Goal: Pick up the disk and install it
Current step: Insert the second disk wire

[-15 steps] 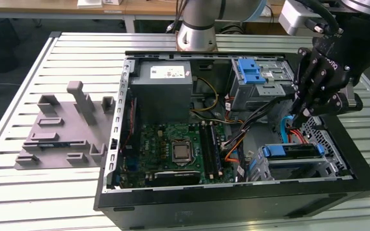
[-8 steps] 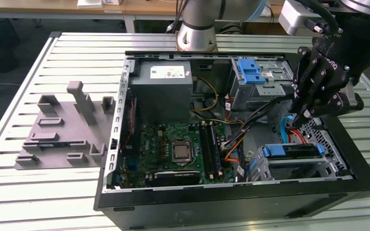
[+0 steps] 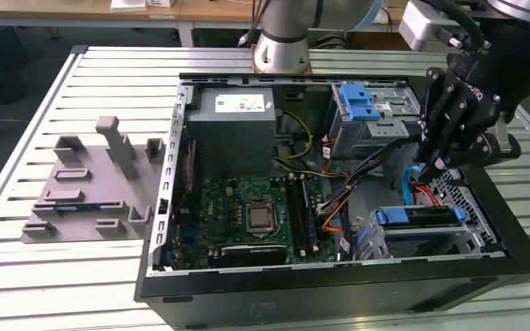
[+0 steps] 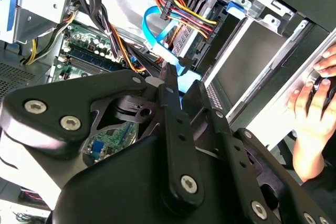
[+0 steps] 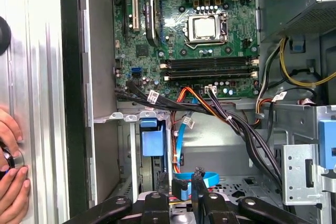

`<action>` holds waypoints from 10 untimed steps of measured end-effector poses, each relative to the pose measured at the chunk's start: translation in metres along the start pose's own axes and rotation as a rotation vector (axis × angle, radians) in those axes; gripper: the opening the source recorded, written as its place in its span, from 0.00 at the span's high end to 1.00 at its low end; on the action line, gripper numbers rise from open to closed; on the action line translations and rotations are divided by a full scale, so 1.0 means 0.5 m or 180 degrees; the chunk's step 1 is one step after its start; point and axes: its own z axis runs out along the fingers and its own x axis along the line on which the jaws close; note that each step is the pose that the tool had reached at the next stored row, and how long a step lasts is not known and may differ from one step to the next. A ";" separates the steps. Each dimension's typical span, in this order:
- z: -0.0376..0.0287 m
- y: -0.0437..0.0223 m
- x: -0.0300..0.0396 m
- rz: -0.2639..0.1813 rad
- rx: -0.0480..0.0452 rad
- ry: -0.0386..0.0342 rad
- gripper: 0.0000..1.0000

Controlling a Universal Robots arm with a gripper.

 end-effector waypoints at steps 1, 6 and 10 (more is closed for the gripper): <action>0.000 0.000 0.000 0.0000 0.0000 0.0004 0.69; 0.004 0.000 0.000 0.0000 0.0000 0.0008 0.69; 0.008 0.000 -0.001 0.0000 0.0001 0.0008 0.69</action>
